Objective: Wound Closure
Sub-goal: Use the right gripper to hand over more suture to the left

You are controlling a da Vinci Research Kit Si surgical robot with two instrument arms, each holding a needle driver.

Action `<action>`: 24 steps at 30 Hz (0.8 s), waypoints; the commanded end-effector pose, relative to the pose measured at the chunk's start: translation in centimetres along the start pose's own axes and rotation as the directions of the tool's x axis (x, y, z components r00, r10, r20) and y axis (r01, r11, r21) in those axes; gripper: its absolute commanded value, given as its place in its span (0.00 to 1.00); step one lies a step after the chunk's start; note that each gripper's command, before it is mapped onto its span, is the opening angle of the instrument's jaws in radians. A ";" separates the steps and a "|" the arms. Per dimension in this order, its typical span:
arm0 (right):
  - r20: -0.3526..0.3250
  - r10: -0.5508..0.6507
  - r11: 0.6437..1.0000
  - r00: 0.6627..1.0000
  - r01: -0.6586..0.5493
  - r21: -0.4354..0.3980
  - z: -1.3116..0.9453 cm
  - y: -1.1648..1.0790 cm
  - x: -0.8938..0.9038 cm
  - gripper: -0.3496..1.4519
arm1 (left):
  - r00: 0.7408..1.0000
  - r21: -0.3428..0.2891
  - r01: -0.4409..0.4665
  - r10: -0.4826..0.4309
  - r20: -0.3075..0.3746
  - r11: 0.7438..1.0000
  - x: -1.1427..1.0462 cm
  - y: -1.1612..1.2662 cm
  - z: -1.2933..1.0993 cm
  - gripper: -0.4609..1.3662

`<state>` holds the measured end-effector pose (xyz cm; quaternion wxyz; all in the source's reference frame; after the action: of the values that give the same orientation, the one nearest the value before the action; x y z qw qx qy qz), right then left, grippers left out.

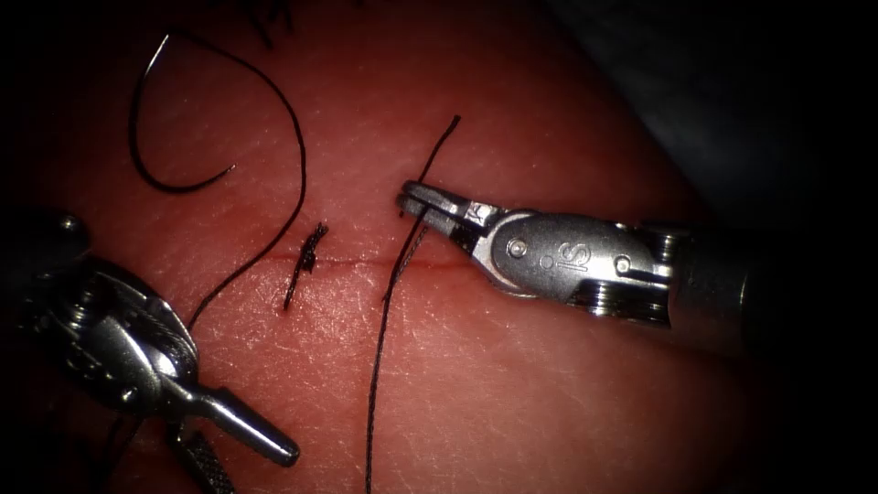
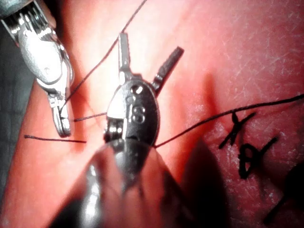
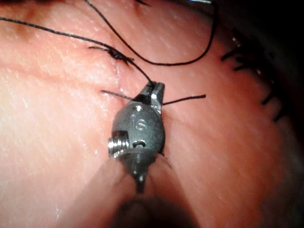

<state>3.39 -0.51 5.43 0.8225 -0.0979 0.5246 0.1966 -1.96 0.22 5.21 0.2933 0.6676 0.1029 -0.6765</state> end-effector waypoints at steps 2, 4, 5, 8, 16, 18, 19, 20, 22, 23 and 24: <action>0.000 0.000 1.000 1.000 0.000 -0.004 0.00 0.01 -0.01 0.00 | 0.999 0.044 -0.025 0.023 0.032 0.999 0.01 -0.03 0.04 0.74; 0.000 0.000 1.000 1.000 0.000 -0.004 0.00 0.01 -0.01 0.00 | 0.999 0.065 -0.040 0.038 0.038 0.997 0.03 -0.04 0.06 0.78; 0.000 0.000 1.000 1.000 0.000 -0.004 0.00 0.01 -0.01 0.00 | 0.998 0.078 -0.052 0.049 0.046 0.996 0.04 -0.04 0.07 0.80; 0.000 0.000 1.000 1.000 0.000 -0.004 0.00 0.01 -0.01 0.00 | 0.990 0.099 -0.106 0.095 0.104 0.989 0.07 -0.06 0.10 0.80; 0.044 0.115 0.993 0.992 -0.113 -0.043 0.00 0.02 -0.02 0.00 | 0.961 0.188 -0.194 0.148 0.233 0.963 0.06 -0.09 0.15 0.81; 0.059 0.125 0.991 0.990 -0.123 -0.044 0.00 0.02 -0.02 0.00 | 0.958 0.201 -0.199 0.148 0.245 0.959 0.05 -0.09 0.14 0.81; 0.075 0.136 0.990 0.988 -0.133 -0.046 0.01 0.03 -0.03 0.00 | 0.952 0.211 -0.217 0.159 0.261 0.953 0.04 -0.10 0.14 0.81; 0.082 0.147 0.989 0.986 -0.144 -0.047 0.01 0.03 -0.03 0.00 | 0.950 0.217 -0.220 0.158 0.268 0.951 0.04 -0.10 0.14 0.81; 0.096 0.170 0.985 0.981 -0.165 -0.052 0.03 0.04 -0.05 0.00 | 0.948 0.237 -0.226 0.158 0.277 0.945 0.04 -0.10 0.14 0.81; 0.096 0.170 0.985 0.981 -0.165 -0.053 0.03 0.05 -0.05 0.00 | 0.947 0.242 -0.231 0.161 0.279 0.942 0.04 -0.10 0.15 0.81; 0.106 0.181 0.983 0.978 -0.175 -0.058 0.04 0.06 -0.06 0.00 | 0.946 0.249 -0.236 0.163 0.281 0.939 0.04 -0.10 0.15 0.81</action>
<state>3.36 -0.44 5.53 0.8271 -0.0546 0.4741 0.2968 -2.14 0.22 5.16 0.2757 0.6144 -0.1031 -0.7320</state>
